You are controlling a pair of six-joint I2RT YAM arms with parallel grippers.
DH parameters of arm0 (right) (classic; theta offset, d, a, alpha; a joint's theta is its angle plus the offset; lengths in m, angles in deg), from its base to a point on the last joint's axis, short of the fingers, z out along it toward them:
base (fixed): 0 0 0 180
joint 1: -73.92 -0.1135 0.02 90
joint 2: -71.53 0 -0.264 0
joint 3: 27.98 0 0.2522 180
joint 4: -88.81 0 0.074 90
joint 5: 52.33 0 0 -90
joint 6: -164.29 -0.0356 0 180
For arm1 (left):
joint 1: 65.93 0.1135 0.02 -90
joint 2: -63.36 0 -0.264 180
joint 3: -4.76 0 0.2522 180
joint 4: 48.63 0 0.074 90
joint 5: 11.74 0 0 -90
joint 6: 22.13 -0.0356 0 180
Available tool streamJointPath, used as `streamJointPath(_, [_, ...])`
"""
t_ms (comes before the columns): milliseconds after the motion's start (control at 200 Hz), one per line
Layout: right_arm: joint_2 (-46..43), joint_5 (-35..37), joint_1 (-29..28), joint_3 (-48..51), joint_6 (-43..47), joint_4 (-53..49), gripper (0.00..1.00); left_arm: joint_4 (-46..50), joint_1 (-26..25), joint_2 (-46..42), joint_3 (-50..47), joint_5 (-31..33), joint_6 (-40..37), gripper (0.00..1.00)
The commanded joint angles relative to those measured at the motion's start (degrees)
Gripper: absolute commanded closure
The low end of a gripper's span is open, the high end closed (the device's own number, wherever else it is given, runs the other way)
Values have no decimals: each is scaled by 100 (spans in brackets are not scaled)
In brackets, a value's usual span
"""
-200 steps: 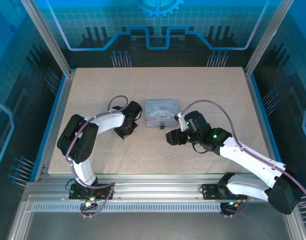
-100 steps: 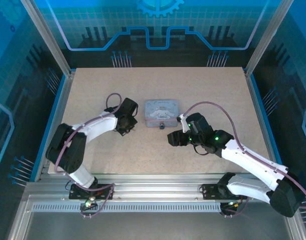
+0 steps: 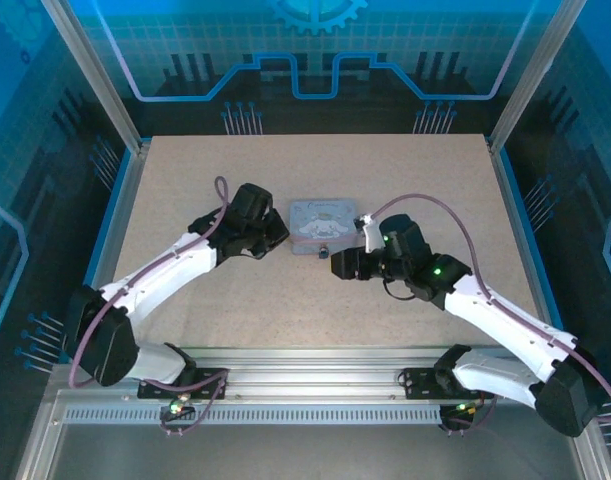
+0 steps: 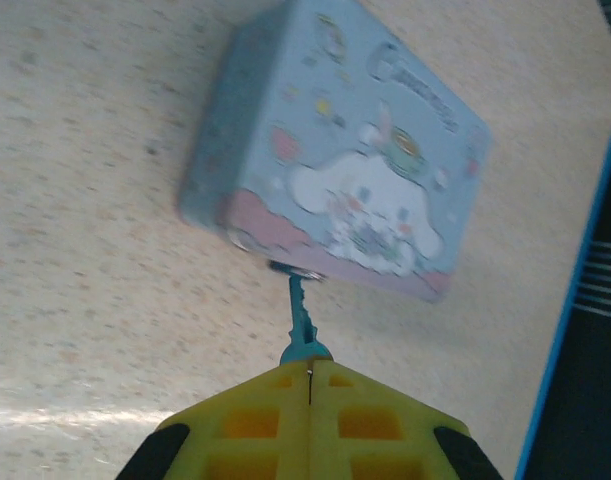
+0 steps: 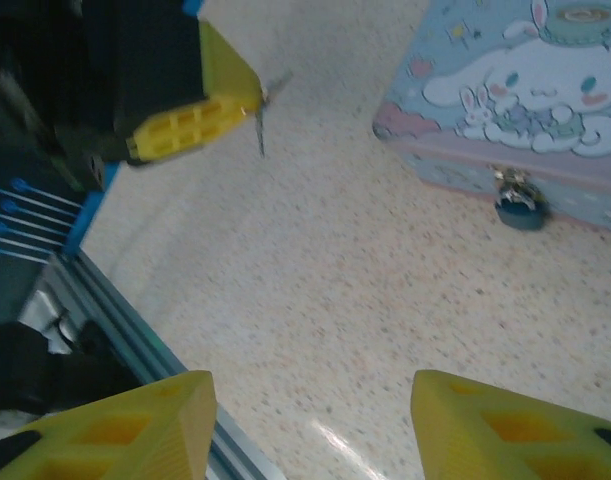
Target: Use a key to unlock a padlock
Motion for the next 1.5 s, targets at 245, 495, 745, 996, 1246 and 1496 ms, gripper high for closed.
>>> streamJointPath(245, [509,-550,61,-396,-368,830,53,-399,-626,-249,413,-264,398,100])
streamJointPath(495, [756,-488,28,-596,-495,980,60,-468,-778,-284,467,-252,479,100])
streamJointPath(745, [873,-454,9,-731,-502,957,59,-490,-820,-362,414,-182,529,100])
streamJointPath(996, [947,-461,-69,-774,-523,988,56,-474,-829,-372,403,-157,549,100])
streamJointPath(1246, [1134,-382,-100,-889,-575,973,62,-483,-834,-406,365,-138,572,100])
streamJointPath(1496, [1197,-245,-99,-881,-648,931,82,-491,-836,-487,336,-129,584,100])
